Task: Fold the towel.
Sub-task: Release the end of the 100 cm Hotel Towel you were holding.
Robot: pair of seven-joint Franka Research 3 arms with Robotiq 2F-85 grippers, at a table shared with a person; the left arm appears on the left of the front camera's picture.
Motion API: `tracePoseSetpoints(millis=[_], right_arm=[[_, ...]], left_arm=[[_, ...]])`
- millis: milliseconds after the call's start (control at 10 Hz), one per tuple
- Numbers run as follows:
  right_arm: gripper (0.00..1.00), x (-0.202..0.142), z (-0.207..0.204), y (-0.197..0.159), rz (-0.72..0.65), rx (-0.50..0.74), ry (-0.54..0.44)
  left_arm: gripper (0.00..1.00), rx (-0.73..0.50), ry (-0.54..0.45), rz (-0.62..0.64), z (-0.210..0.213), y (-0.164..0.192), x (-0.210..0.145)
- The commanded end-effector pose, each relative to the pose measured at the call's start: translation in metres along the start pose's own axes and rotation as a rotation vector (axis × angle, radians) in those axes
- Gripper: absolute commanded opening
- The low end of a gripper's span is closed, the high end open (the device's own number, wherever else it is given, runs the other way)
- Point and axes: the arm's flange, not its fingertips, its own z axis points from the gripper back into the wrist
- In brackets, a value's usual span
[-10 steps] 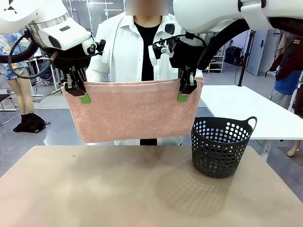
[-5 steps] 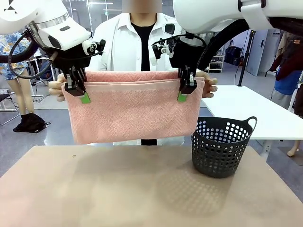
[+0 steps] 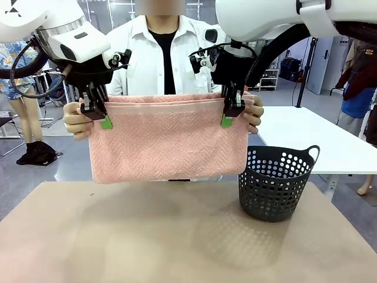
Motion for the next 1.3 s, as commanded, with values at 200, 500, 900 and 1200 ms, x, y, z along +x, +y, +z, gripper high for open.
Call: tracePoseSetpoints(millis=[200,500,900,1200], right_arm=[[0.00,-0.001,0.002,0.000,-0.002,-0.007,-0.002],[0.00,-0.001,0.002,0.000,-0.002,-0.007,-0.002],[0.48,-0.002,0.005,-0.003,-0.027,0.029,-0.009],[1.00,-0.008,0.039,-0.009,-0.088,0.030,-0.058]], left_arm=[[0.00,0.002,-0.001,0.002,0.000,0.001,-0.001],[0.00,0.002,-0.001,0.002,0.000,0.001,-0.001],[0.85,0.009,-0.025,0.011,0.003,0.001,-0.005],[1.00,0.068,-0.060,0.057,0.025,0.001,-0.008]])
